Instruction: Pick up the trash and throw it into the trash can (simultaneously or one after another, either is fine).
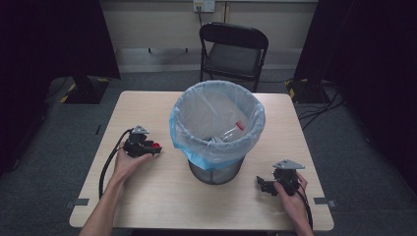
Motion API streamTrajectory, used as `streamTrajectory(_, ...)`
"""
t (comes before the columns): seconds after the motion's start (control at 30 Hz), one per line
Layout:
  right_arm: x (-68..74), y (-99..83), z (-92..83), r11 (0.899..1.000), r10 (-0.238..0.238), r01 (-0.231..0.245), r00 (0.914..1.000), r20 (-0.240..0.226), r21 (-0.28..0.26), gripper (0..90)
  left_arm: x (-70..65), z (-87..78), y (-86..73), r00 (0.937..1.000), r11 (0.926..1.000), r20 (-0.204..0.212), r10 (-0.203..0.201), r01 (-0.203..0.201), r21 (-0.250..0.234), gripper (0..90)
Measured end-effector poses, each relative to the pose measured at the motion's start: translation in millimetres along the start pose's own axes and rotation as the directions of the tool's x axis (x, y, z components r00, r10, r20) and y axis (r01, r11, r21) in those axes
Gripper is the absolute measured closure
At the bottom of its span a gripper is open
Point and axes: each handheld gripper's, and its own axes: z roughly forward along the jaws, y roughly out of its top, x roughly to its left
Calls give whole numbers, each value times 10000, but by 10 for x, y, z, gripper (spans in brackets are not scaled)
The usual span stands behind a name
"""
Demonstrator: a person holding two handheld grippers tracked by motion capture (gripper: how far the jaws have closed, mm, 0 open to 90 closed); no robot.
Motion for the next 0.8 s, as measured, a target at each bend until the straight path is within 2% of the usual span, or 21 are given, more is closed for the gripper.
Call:
streamTrajectory(0.03, 0, 0, 0, 10000, -1, 1, 10000, -5, -6, 95, -13, 9, 14, 9997, 9998, -190, 171, -170, 74, 474)
streamTrajectory(0.07, 0, 0, 0, 10000, -6, 6, 10000, 0, 1, 95, -13, 9, 14, 9997, 9998, -190, 171, -170, 74, 476)
streamTrajectory(0.1, 0, 0, 0, 10000, -3, 3, 10000, -1, 2, 94, -31, 16, 15, 9988, 9996, -401, 269, -267, 76, 492)
streamTrajectory(0.17, -2, 0, 1, 10000, -27, 27, 10000, 2, -13, 95, -47, 14, 8, 9980, 9996, -556, 287, -284, 69, 527)
streamTrajectory(0.33, -2, 0, 1, 10000, -27, 27, 10000, -1, -17, 95, -66, 6, 4, 9972, 9990, -606, 449, -444, 81, 587)
streamTrajectory(0.37, 0, 0, 0, 10000, -5, 5, 10000, 0, 1, 95, -74, 5, -26, 9975, 9993, -620, 326, -336, -152, 590)
streamTrajectory(0.6, -2, 0, 1, 10000, -26, 26, 10000, 3, -13, 95, -111, -16, -52, 9981, 9994, -544, 294, -302, -151, 591)
streamTrajectory(0.8, -2, 0, 1, 10000, -24, 24, 10000, 1, -15, 95, -94, -35, -77, 9998, 9995, -162, 95, -100, -302, 592)
